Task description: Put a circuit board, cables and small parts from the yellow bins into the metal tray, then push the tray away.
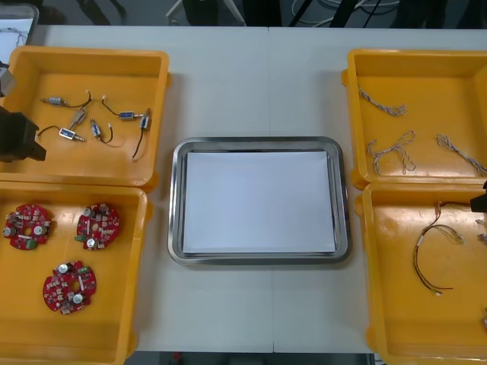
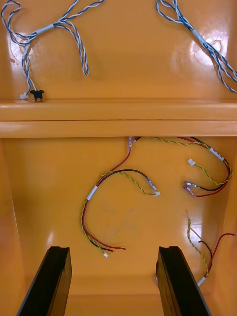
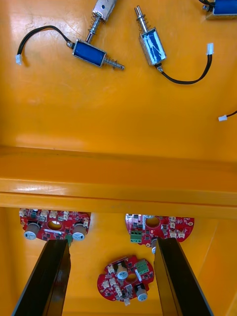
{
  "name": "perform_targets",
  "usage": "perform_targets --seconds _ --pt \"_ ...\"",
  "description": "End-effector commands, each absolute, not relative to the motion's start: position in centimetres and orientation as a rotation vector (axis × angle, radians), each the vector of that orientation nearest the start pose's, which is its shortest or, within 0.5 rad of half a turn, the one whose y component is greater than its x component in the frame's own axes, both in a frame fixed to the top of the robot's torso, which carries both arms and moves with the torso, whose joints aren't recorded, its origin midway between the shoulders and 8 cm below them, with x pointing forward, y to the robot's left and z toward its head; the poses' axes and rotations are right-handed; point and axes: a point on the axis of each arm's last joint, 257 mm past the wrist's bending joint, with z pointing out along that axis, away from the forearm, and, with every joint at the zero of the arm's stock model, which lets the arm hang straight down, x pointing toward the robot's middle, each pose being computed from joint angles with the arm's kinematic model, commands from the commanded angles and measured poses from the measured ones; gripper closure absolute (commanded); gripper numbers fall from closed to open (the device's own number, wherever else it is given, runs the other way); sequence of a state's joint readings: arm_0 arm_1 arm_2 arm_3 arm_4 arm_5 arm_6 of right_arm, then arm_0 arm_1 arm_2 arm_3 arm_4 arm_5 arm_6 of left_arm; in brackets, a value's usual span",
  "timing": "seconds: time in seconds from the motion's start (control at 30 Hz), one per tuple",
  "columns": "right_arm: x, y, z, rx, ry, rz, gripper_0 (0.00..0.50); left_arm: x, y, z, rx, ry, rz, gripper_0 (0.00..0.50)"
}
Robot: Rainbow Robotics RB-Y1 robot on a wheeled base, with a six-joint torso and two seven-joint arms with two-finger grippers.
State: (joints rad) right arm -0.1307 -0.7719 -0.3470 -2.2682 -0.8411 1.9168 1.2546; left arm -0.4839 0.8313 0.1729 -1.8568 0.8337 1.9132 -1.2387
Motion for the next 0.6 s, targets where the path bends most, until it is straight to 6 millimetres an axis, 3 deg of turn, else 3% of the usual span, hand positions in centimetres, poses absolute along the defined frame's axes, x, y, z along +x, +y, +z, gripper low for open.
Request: perform_targets --seconds 0.03,0.6 --pt "36.28 -36.68 -15.46 -0.040 2.631 -0.050 0.000 44.20 37.66 -12.52 -0.014 2.679 0.005 0.000" --pt "36.28 -36.68 -15.46 -0.040 2.631 -0.050 0.000 44.20 37.66 -12.52 -0.014 2.679 0.005 0.000"
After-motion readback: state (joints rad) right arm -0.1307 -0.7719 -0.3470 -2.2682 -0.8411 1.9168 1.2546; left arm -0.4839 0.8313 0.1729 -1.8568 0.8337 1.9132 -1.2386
